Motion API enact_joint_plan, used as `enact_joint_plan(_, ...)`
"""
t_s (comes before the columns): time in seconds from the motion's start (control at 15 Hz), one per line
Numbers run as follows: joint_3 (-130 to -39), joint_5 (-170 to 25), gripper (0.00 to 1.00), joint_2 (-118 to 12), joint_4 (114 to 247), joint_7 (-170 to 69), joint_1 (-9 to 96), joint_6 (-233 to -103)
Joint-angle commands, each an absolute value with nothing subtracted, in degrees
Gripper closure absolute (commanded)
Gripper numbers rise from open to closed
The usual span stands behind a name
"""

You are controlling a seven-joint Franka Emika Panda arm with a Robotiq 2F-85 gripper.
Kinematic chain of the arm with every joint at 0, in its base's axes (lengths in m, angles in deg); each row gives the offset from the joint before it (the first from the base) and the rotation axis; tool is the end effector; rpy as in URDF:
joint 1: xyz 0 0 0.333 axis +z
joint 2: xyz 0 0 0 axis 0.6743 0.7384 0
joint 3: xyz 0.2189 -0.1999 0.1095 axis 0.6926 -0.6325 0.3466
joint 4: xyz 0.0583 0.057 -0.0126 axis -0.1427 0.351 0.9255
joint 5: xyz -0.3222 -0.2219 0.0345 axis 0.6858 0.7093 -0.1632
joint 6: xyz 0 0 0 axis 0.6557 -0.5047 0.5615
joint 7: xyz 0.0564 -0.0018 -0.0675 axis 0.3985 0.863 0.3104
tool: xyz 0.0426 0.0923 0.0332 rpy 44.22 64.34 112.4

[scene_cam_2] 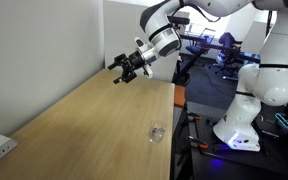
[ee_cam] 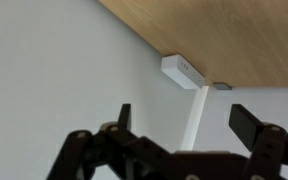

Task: Put the pen in the cup

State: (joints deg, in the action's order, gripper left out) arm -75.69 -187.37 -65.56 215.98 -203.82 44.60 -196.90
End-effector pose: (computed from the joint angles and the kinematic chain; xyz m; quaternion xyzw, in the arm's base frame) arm 0.5300 0.0156 0.3471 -0.7960 -0.3823 -0.4693 0.0023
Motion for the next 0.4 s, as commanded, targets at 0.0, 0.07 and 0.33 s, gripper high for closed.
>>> enact_joint_plan(0.0,-76.63,-190.01,0.00,-65.39,212.94,-203.80,45.35,-199.91)
enact_joint_plan(0.07,-76.15,-188.17,0.00,-65.57,214.59,-203.78,44.57,-197.29)
enact_joint_plan(0.33,-76.33,-188.53,0.00,-65.53,214.01,-203.77,44.55,-197.32)
